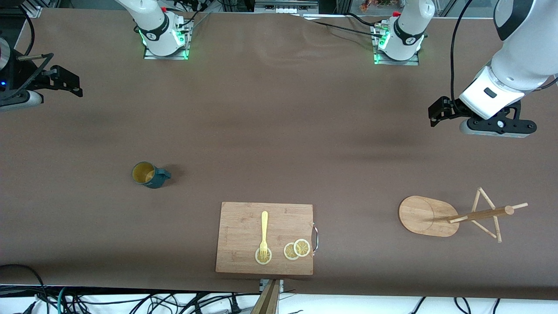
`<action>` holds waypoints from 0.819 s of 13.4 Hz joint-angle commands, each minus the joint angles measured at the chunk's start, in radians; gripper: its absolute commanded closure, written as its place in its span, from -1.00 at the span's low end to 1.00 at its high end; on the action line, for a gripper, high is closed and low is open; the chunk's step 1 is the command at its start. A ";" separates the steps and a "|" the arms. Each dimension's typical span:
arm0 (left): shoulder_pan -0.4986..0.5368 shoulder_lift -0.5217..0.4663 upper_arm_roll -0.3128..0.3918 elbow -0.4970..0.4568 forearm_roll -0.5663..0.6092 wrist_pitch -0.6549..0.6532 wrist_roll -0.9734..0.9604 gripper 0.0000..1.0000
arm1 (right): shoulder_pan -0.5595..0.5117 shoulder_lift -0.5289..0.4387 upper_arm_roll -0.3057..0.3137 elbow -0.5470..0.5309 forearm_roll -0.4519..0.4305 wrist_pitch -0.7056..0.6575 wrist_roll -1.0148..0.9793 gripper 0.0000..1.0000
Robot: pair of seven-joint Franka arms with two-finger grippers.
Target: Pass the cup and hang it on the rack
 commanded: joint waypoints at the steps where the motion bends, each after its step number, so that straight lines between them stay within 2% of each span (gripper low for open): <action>1: -0.001 0.015 -0.004 0.033 0.002 -0.025 0.015 -1.00 | -0.005 0.021 0.006 -0.081 -0.017 0.085 0.015 -1.00; 4: -0.001 0.013 -0.004 0.033 0.002 -0.025 0.015 -1.00 | -0.009 0.033 -0.002 -0.295 -0.008 0.355 0.018 -1.00; 6: -0.001 0.013 -0.004 0.033 0.002 -0.025 0.017 -1.00 | -0.015 0.091 -0.003 -0.400 -0.005 0.548 0.015 -1.00; 9: -0.001 0.013 -0.004 0.033 0.002 -0.025 0.017 -1.00 | -0.013 0.238 -0.003 -0.388 0.026 0.681 0.012 -0.99; 11: -0.001 0.013 -0.004 0.033 0.002 -0.025 0.017 -1.00 | -0.021 0.290 -0.003 -0.388 0.038 0.732 0.000 -0.99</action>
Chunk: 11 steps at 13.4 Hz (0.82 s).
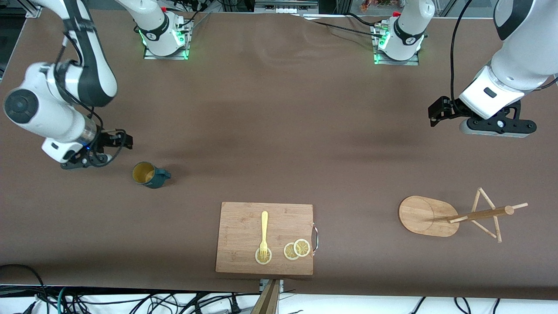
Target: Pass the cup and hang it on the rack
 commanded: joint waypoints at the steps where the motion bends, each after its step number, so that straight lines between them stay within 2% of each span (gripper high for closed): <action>1: -0.001 0.013 -0.003 0.032 0.002 -0.024 0.017 -1.00 | -0.025 0.050 0.004 0.018 0.021 0.042 -0.009 -0.98; 7: -0.001 0.013 -0.003 0.032 0.002 -0.022 0.018 -1.00 | -0.022 0.234 0.006 0.188 0.022 0.061 0.007 -0.82; 11: -0.001 0.013 -0.003 0.032 0.002 -0.024 0.018 -1.00 | -0.016 0.300 0.011 0.251 0.035 0.061 0.010 -0.52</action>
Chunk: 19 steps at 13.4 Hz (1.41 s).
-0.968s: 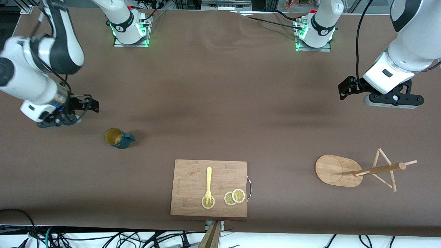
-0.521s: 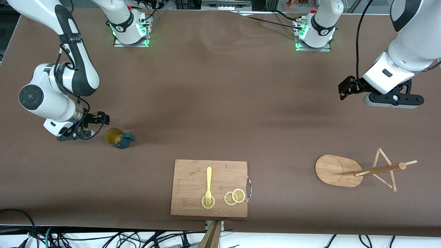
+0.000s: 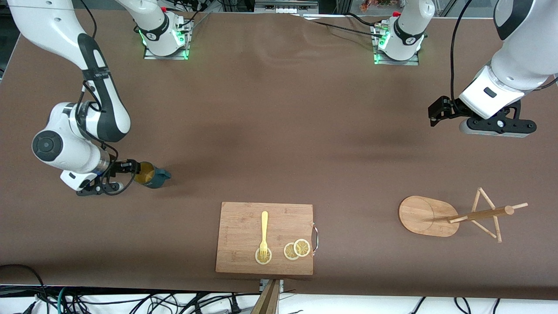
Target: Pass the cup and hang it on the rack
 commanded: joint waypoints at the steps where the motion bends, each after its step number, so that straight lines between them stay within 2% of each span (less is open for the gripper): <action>1: -0.001 0.013 -0.002 0.031 0.002 -0.021 0.017 -1.00 | -0.002 0.044 0.006 0.050 0.033 -0.008 0.006 -0.31; 3: -0.001 0.013 -0.002 0.031 0.002 -0.021 0.017 -1.00 | 0.000 0.050 0.008 0.044 0.044 -0.019 0.006 0.27; 6: -0.001 0.015 -0.002 0.031 0.002 -0.021 0.017 -1.00 | 0.015 0.057 0.008 0.044 0.045 -0.025 0.036 1.00; 9: -0.001 0.013 -0.002 0.031 0.002 -0.021 0.017 -1.00 | 0.076 0.047 0.009 0.047 0.045 -0.085 0.122 1.00; 12: -0.001 0.014 -0.002 0.031 0.002 -0.021 0.017 -1.00 | 0.183 0.034 0.011 0.081 0.044 -0.119 0.251 1.00; 15: -0.001 0.013 -0.002 0.031 0.002 -0.020 0.017 -1.00 | 0.306 0.044 0.012 0.181 0.070 -0.214 0.399 1.00; 17: -0.001 0.013 -0.002 0.031 0.002 -0.021 0.017 -1.00 | 0.418 0.066 0.025 0.204 0.110 -0.203 0.554 1.00; 19: -0.001 0.013 -0.002 0.031 0.002 -0.021 0.017 -1.00 | 0.533 0.136 0.026 0.300 0.136 -0.199 0.708 1.00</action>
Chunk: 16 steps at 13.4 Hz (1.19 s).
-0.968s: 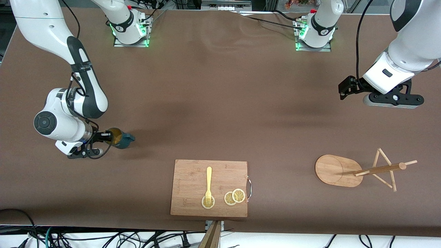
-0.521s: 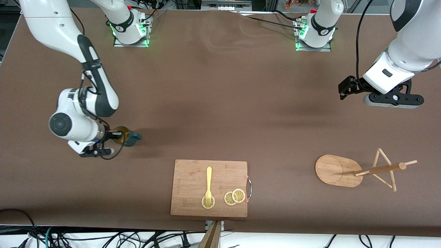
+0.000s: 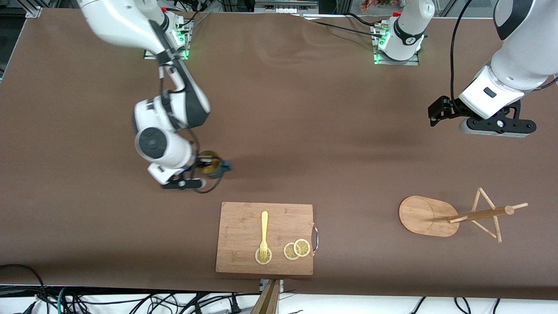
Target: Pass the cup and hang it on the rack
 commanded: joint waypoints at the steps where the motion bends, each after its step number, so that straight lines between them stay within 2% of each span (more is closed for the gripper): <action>1: -0.001 0.013 -0.002 0.031 0.002 -0.021 0.017 -1.00 | 0.141 0.129 -0.010 0.179 0.026 -0.011 0.200 1.00; 3: -0.001 0.013 -0.002 0.031 0.002 -0.021 0.017 -1.00 | 0.227 0.203 -0.010 0.283 0.026 0.014 0.325 1.00; 4: -0.001 0.013 -0.002 0.031 0.002 -0.021 0.017 -1.00 | 0.248 0.216 -0.010 0.297 0.026 0.041 0.340 1.00; 7: -0.001 0.013 -0.002 0.031 0.002 -0.021 0.017 -1.00 | 0.316 0.237 0.005 0.297 0.026 0.109 0.353 1.00; 12: -0.001 0.011 -0.002 0.028 0.003 -0.024 0.017 -1.00 | 0.370 0.294 0.019 0.299 0.025 0.198 0.430 1.00; 13: -0.001 0.011 -0.002 0.028 0.003 -0.028 0.017 -1.00 | 0.368 0.294 0.019 0.299 0.026 0.196 0.431 0.93; 16: -0.001 0.011 -0.002 0.030 0.003 -0.033 0.015 -1.00 | 0.380 0.289 0.019 0.299 0.026 0.195 0.451 0.45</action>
